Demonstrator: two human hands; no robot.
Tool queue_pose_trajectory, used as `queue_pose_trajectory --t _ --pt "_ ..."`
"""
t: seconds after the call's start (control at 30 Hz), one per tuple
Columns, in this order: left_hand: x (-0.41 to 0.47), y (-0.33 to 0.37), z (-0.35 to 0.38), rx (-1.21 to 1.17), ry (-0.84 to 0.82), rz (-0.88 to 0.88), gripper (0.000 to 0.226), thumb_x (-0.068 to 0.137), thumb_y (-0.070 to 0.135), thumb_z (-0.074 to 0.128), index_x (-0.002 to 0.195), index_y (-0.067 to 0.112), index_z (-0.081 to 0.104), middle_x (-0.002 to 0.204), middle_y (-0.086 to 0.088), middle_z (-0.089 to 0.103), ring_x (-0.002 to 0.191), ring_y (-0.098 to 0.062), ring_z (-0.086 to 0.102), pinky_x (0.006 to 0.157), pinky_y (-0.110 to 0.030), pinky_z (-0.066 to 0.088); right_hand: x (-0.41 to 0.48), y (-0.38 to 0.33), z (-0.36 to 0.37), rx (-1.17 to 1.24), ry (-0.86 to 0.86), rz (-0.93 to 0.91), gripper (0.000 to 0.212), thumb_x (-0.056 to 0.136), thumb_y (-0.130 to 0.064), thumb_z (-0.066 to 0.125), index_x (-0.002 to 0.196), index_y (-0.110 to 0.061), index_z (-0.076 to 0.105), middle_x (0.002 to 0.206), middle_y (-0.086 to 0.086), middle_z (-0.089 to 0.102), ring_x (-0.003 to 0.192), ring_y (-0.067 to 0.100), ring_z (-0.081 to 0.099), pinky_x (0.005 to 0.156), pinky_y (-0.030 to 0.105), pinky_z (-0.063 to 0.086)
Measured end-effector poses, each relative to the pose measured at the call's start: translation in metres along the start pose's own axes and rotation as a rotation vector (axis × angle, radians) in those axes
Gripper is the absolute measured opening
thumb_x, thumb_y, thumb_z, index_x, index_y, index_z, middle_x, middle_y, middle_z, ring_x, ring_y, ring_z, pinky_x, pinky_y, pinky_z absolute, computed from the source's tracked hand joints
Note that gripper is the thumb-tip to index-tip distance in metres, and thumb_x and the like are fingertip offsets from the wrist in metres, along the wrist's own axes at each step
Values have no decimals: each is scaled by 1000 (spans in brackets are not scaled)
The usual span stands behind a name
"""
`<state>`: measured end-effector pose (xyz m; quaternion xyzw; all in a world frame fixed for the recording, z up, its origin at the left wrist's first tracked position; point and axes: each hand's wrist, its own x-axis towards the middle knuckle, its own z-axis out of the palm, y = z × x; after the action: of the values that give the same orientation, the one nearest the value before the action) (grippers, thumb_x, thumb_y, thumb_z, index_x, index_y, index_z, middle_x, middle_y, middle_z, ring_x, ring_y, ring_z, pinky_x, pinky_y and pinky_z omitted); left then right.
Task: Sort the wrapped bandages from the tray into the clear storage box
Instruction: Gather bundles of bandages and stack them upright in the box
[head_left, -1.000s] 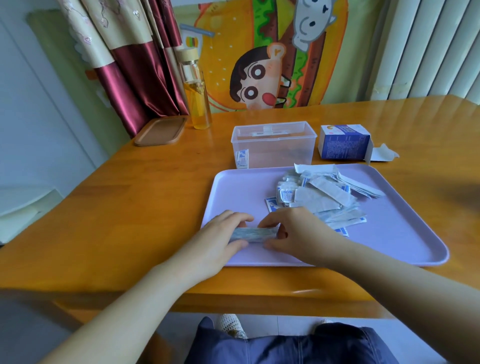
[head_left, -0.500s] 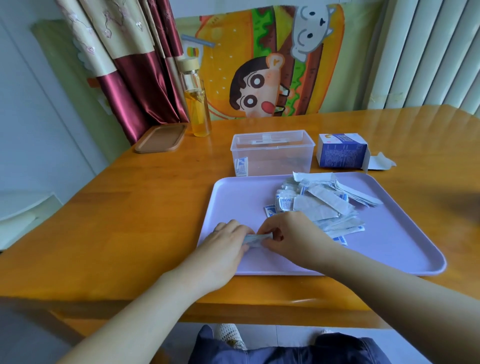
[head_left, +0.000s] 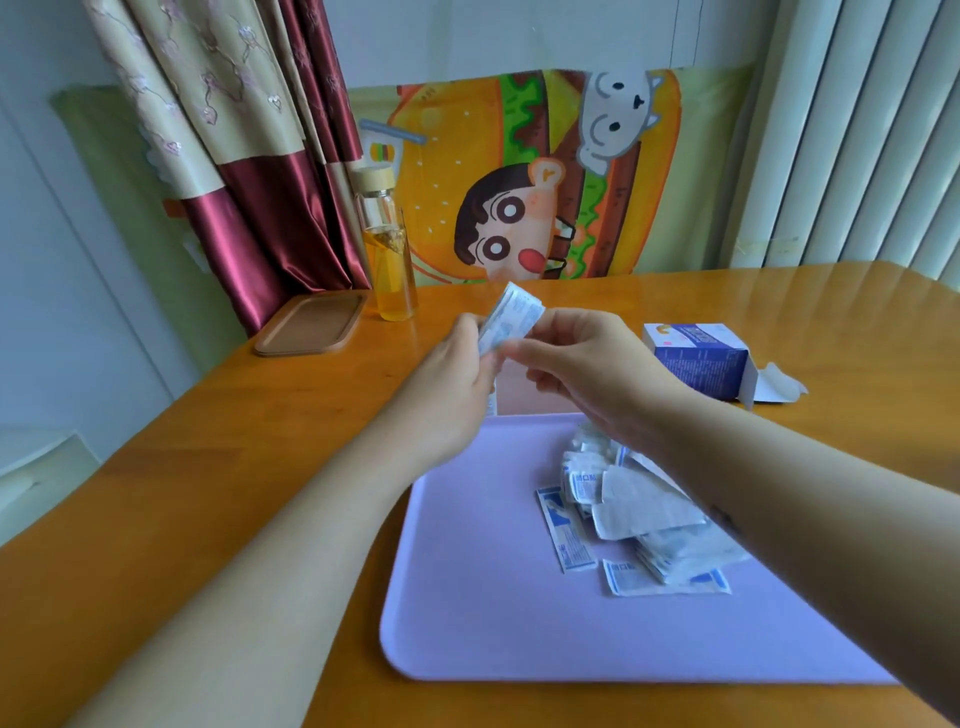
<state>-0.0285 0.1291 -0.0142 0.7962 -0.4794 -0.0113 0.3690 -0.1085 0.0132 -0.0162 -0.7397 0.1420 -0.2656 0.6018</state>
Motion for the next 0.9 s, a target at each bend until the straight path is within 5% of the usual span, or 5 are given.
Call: queue_pose_trajectory --t 0.27,0.4,0.53,0.73,0.9 --pt "67 -19 12 -105 26 32 24 103 28 31 121 14 36 107 -5 57 89 -19 59 72 -42 53 63 -1 -2 1 61 -1 8 83 -7 66 81 -15 65 66 -3 62 56 8 50 59 22 42" --pt "89 -37 23 -181 -30 38 54 102 26 33 150 27 9 135 -1 48 111 -15 54 93 -37 50 85 7 0 -120 56 -70 9 85 -10 66 94 -14 66 77 4 66 59 10 53 59 23 46" --pt "100 -54 20 -127 -39 10 53 101 26 38 149 31 16 150 4 32 132 -14 38 100 -22 33 117 15 -11 -208 117 -25 24 83 -14 69 106 -6 66 79 3 67 58 4 56 59 22 50" --pt "96 -82 23 49 -54 -46 30 99 21 43 126 29 53 132 6 41 122 -10 39 91 -19 30 151 37 -21 -482 0 399 14 80 -11 72 86 -4 60 72 5 57 62 11 53 59 19 51" --pt "97 -88 15 102 -155 -53 23 98 25 45 115 32 60 128 9 43 118 -8 42 88 -20 33 173 64 -12 -585 -295 745 13 87 -13 65 88 -6 54 91 10 55 88 21 52 92 29 46"
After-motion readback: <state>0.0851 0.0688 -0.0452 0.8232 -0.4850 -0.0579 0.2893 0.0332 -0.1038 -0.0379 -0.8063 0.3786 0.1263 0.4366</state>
